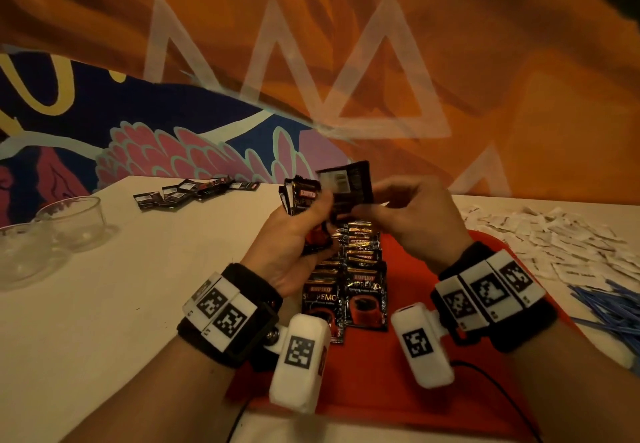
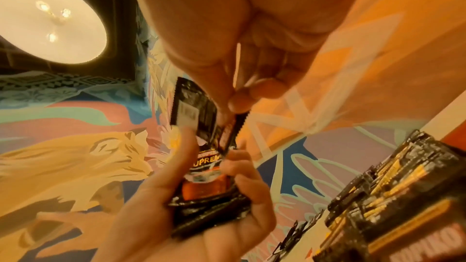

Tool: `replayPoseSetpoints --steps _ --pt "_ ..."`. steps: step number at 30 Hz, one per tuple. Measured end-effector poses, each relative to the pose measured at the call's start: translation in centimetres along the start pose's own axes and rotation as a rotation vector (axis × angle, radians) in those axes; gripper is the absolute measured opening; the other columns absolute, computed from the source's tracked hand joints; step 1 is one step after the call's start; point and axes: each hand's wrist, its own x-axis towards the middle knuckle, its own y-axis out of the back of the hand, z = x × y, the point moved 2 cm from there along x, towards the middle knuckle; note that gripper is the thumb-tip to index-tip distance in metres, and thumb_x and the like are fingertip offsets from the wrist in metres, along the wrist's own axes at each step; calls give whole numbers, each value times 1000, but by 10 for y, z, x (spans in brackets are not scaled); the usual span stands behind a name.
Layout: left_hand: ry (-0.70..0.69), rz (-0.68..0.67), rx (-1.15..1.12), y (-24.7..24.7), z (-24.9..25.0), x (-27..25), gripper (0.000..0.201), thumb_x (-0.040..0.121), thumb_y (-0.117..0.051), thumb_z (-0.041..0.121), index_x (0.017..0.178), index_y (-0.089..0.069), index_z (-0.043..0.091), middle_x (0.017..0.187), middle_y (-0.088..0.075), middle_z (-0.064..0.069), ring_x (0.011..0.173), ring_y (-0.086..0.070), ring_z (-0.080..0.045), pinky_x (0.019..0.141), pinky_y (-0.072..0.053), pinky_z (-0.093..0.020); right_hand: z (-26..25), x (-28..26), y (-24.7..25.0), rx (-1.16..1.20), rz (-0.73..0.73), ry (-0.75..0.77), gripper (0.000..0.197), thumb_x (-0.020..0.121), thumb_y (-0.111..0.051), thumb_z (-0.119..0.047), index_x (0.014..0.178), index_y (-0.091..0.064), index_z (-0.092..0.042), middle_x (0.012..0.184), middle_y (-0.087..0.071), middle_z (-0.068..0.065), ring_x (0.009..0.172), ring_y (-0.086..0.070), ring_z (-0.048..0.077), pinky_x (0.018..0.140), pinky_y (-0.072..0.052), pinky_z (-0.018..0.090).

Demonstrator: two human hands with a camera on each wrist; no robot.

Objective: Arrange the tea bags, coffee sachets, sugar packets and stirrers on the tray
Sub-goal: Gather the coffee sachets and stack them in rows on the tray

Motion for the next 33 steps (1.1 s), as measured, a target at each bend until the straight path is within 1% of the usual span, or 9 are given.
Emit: replayPoseSetpoints --steps 3,7,11,14,17,22,27,29,33 --pt "108 -7 -168 1 3 0 60 75 -68 55 116 -62 11 84 -59 -5 70 -54 -14 65 -48 -29 -1 0 5 -82 149 216 17 78 -80 -3 85 -77 -18 81 -74 -9 71 -70 6 66 -57 19" --pt "41 -50 -26 -1 6 -3 38 84 -66 19 119 -65 2 111 -69 -20 96 -67 -28 72 -57 -34 3 0 3 -338 131 499 21 76 -75 5 89 -79 -12 98 -74 -1 91 -68 5 83 -49 7" --pt "-108 15 45 0 7 -2 34 90 -60 -3 124 -60 -3 120 -66 -27 98 -70 -33 71 -59 -35 5 3 2 -41 -33 158 39 84 -64 8 105 -70 -25 126 -65 -2 105 -67 6 89 -56 23" --pt "-187 12 149 -1 6 -1 30 90 -60 -5 120 -62 -2 113 -70 -24 100 -71 -33 77 -58 -36 6 2 -4 285 -99 -124 27 87 -69 -4 108 -64 -20 104 -73 1 95 -72 17 84 -59 37" --pt "-251 8 194 -4 5 -2 32 89 -66 1 120 -60 -5 111 -70 -24 102 -70 -35 83 -58 -40 10 2 -6 183 2 -85 8 84 -75 -10 89 -71 -15 89 -75 7 86 -73 26 83 -58 48" --pt "-304 34 227 -4 5 -3 38 88 -70 4 123 -58 -6 112 -69 -25 105 -70 -34 88 -57 -42 6 0 -9 312 -53 -119 5 85 -71 -8 81 -71 -9 80 -75 6 75 -72 19 66 -55 29" --pt "-327 34 239 -8 4 -5 27 87 -65 -5 113 -64 2 105 -73 -18 102 -71 -31 85 -58 -38 8 -1 -11 559 -117 -389 39 91 -59 -33 98 -69 4 85 -69 11 75 -66 18 63 -54 29" --pt "-327 35 206 -8 5 -5 28 87 -65 -4 114 -62 -1 107 -72 -20 102 -71 -32 83 -59 -37 8 -1 -9 545 -151 -373 44 84 -62 -39 98 -69 2 88 -70 11 79 -68 19 67 -55 30" --pt "-271 43 112 -3 8 -3 25 86 -67 8 109 -63 -2 101 -71 -20 94 -72 -34 76 -58 -38 8 0 -7 260 -144 -188 16 79 -75 -20 84 -74 -5 86 -75 11 79 -72 22 76 -56 37"
